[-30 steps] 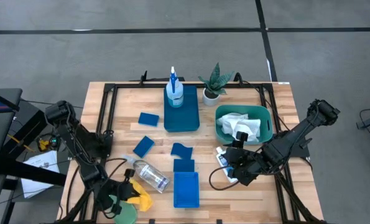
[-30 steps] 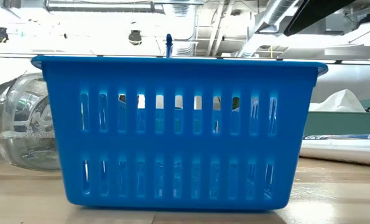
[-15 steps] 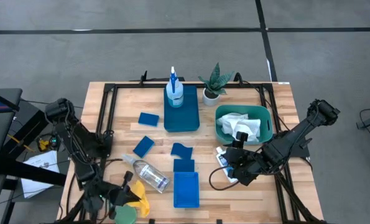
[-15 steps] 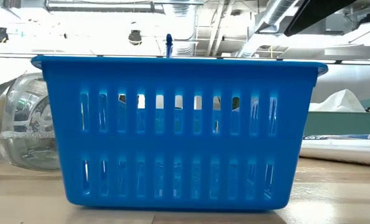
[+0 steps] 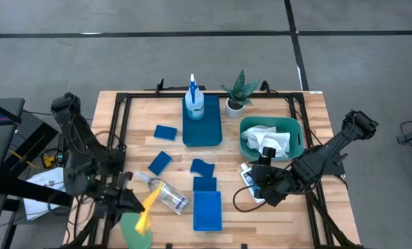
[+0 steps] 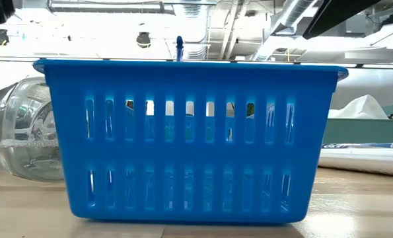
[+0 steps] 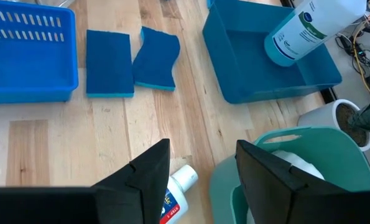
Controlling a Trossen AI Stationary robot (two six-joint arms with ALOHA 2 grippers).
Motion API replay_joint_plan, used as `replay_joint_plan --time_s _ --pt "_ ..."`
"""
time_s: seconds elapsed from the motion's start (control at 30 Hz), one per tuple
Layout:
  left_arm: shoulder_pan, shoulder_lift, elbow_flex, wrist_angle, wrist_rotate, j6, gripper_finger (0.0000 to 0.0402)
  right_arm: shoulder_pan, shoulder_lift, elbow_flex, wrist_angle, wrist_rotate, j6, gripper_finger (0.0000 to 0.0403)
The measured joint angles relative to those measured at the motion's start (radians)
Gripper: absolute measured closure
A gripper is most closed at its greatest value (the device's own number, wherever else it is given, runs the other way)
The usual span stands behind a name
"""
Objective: Pick & Place Kitchen Items
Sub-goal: Put the yellow microfiber towel into the green bin
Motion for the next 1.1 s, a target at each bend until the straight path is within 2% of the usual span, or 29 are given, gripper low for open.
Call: replay_joint_plan --time_s 0.1,0.27,0.43,0.53,0.67,0.77,0.9,1.1 --pt "0.017 -0.027 0.001 0.046 0.108 0.117 0.0401 -0.005 0.000 0.000 0.000 0.004 -0.007 0.0228" --pt "0.039 -0.003 0.001 0.055 0.287 0.225 0.0401 -0.018 0.000 0.000 0.003 0.023 -0.017 0.0228" --pt "0.077 0.082 0.000 0.073 0.337 0.240 0.0401 -0.023 0.000 0.000 0.022 0.044 -0.034 0.0228" --pt "0.100 0.138 0.000 0.108 0.346 0.313 0.0402 -0.023 0.000 0.000 0.068 0.088 -0.079 0.0228" --pt "0.154 0.186 0.000 0.152 0.456 0.375 0.0398 -0.023 0.000 0.000 0.203 0.165 -0.198 0.0228" --pt "0.217 0.204 0.000 0.190 0.585 0.382 0.0398 -0.023 0.000 0.000 0.351 0.172 -0.324 0.0228" --pt "0.308 0.220 0.000 0.204 0.708 0.349 0.0400 -0.020 0.000 0.000 0.532 0.159 -0.483 0.0228" --pt "0.430 0.223 0.000 0.208 0.857 0.257 0.0399 0.000 0.001 0.000 0.636 0.120 -0.581 0.0228"
